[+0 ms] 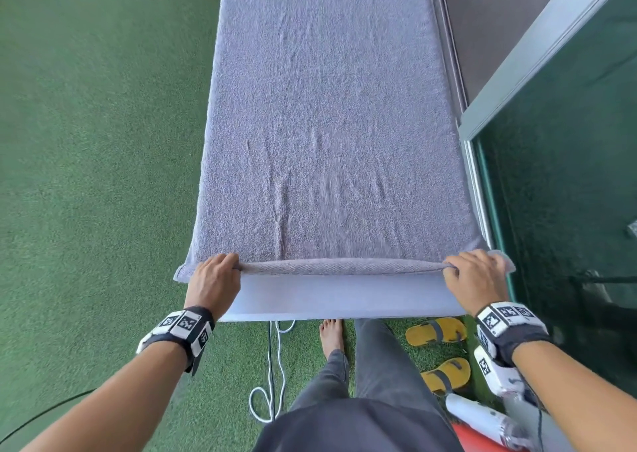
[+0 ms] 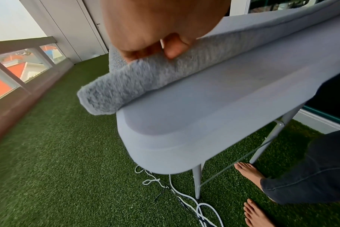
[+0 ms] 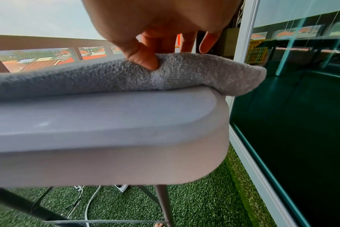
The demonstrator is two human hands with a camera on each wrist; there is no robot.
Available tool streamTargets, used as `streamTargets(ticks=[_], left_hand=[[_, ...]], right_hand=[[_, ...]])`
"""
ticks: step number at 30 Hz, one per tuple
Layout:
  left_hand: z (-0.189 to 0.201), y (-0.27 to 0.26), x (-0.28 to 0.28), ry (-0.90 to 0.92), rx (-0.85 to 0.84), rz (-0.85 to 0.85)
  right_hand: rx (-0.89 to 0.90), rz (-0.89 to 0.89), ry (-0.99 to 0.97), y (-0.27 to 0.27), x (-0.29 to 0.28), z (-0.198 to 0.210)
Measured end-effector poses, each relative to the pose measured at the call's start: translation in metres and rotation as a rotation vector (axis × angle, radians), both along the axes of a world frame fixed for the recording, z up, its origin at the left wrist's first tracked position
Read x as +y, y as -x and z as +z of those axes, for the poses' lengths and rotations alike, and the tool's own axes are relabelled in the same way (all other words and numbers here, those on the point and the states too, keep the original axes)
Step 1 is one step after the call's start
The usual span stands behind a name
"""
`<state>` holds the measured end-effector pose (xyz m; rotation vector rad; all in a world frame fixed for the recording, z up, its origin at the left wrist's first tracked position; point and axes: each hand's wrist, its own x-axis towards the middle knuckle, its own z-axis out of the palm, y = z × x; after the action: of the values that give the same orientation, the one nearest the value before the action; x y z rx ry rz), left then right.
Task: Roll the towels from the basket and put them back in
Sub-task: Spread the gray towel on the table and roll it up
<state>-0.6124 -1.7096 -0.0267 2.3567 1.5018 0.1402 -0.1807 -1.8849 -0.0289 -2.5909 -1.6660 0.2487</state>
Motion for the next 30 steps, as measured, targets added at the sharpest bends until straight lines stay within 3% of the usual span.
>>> streamTargets(ticks=[5,9,15,21,24,26,30], left_hand=[[-0.002,-0.003,0.012,-0.095,0.082,0.096],[-0.006,-0.01,0.008,-0.053,0.035,0.022],[-0.011,-0.006,0.015,-0.013,-0.054,0.018],[-0.003,-0.011,0.024,0.014,0.02,-0.026],[-0.002,-0.015,0.029,-0.033,0.116,0.075],[-0.001,-0.018,0.027,-0.069,0.153,0.094],[-0.005,-0.021,0.012,-0.023,0.051,0.062]], right_hand=[[-0.032,-0.097,-0.075,-0.006,0.014,0.009],[0.111,0.054,0.03,-0.002,0.017,0.005],[0.108,0.029,0.007,-0.011,0.014,-0.002],[0.019,0.033,0.017,-0.015,0.024,0.001],[0.052,-0.039,-0.031,-0.021,0.032,0.004],[0.072,-0.013,-0.057,-0.018,0.034,0.004],[0.157,0.104,-0.006,-0.002,0.028,0.001]])
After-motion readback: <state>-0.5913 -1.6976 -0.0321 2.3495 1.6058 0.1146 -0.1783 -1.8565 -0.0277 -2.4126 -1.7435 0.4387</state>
